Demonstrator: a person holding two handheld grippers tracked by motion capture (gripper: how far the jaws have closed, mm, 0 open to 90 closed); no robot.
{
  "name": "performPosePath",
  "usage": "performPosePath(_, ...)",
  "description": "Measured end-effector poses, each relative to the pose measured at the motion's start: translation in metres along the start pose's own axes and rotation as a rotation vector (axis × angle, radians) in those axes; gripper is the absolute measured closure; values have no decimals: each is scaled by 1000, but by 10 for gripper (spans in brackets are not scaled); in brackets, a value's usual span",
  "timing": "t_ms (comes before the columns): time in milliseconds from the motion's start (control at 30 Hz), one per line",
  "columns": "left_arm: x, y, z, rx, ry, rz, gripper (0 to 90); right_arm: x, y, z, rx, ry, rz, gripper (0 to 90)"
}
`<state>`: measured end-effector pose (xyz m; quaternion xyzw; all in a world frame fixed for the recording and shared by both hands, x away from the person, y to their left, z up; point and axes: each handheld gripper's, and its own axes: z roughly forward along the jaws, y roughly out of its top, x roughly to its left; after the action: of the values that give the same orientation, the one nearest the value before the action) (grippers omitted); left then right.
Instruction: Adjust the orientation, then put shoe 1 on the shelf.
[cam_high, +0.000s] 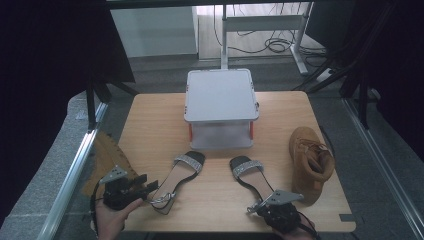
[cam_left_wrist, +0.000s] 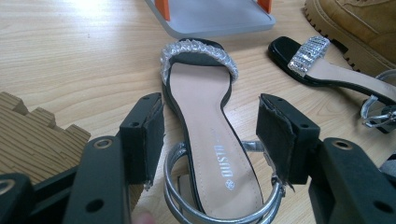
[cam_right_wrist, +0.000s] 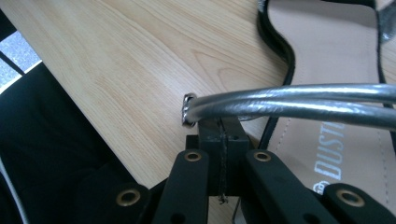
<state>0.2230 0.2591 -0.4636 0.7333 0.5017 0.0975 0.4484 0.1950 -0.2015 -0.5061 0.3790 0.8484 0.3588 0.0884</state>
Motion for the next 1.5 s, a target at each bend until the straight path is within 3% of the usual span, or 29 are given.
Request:
performPosePath(467,0,0,1,5,1,2,419,-16,-7,-9,-15,-29,36,899)
performPosePath(800,-1,0,1,2,-1,4,419,-19,-8,-15,-27,-38,40,899)
performPosePath(1233,-7,6,9,16,-18,33,419,-19,-21,-46,-115,-25,65,898)
performPosePath(1333,-10,7,10,16,-21,42,418,-18,-15,-58,-171,-52,53,860)
performPosePath(1500,-14,9,11,17,-21,50,416,-18,2,-59,-198,-59,21,750)
